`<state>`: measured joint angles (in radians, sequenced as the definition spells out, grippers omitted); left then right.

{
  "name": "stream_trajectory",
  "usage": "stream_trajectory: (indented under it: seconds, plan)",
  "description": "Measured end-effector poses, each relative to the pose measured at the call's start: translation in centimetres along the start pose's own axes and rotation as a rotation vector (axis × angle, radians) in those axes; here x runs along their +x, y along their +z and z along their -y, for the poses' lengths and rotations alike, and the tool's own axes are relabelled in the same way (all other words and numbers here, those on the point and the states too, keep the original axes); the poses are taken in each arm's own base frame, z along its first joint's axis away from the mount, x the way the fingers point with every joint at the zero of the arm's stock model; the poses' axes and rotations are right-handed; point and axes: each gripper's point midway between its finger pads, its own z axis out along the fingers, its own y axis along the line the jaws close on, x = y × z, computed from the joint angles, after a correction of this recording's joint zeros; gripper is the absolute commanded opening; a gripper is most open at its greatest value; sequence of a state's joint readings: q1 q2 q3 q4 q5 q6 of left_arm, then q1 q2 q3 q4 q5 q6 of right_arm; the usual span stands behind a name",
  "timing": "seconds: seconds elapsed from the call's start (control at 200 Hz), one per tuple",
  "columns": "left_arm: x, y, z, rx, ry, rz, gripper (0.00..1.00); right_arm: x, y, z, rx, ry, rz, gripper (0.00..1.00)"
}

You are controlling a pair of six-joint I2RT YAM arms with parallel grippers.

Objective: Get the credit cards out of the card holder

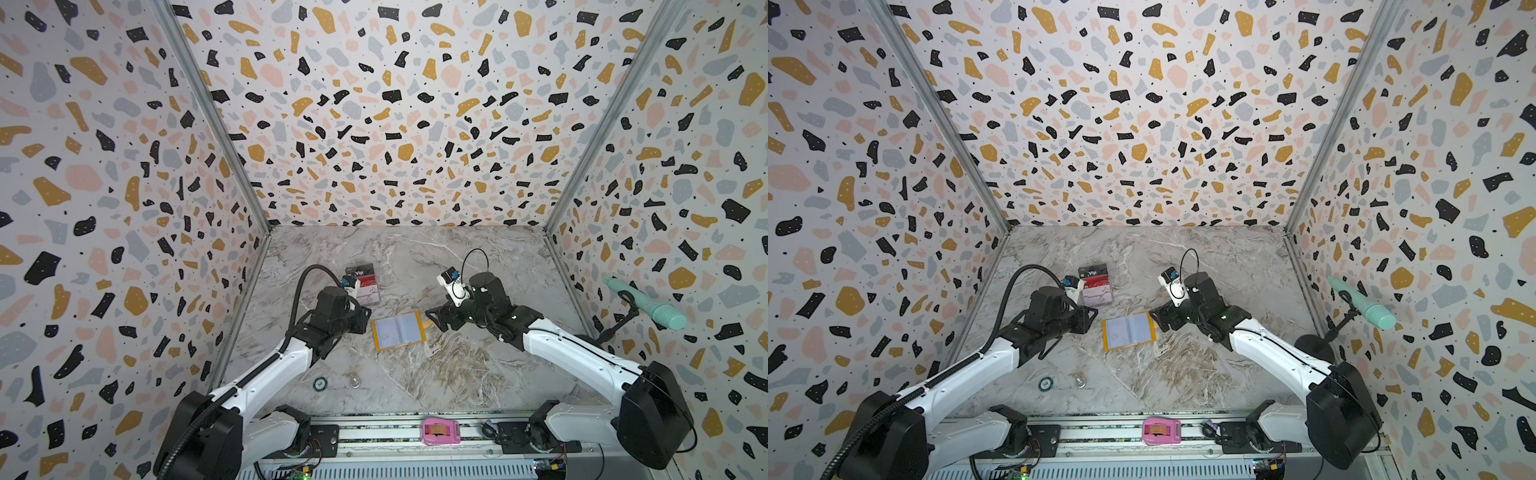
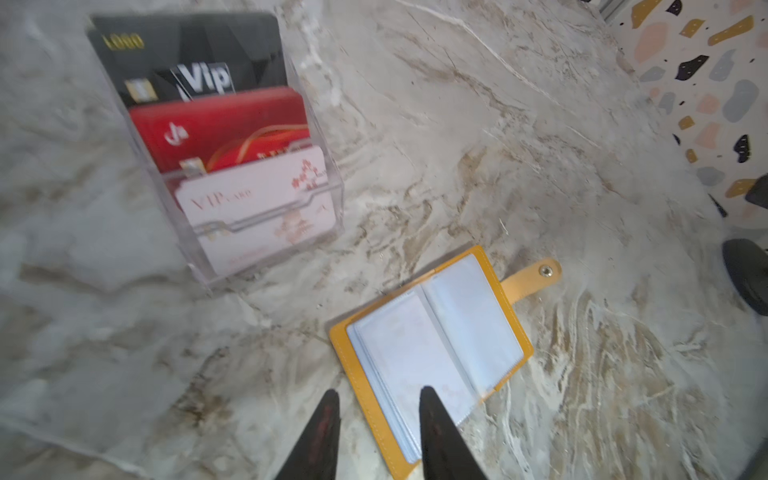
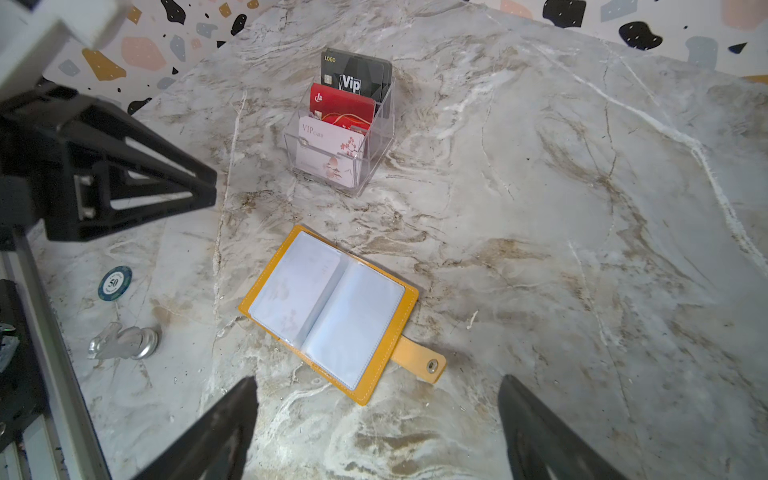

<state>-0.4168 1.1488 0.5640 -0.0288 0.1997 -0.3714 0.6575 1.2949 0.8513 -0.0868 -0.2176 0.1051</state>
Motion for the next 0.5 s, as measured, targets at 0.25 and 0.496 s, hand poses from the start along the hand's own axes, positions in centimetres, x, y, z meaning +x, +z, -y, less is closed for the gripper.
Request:
stream_trajectory:
  seconds: [0.25,0.496]
  plan:
    - [3.4,0.8,0.3,0.072,-0.096,-0.049,0.24,1.7,2.4,-1.1,0.034,0.024,-0.067,0.88]
    - [5.2,2.0,0.8,0.136,-0.135,-0.074,0.16,2.7,4.5,-3.8,-0.009,0.028,-0.099,0.84]
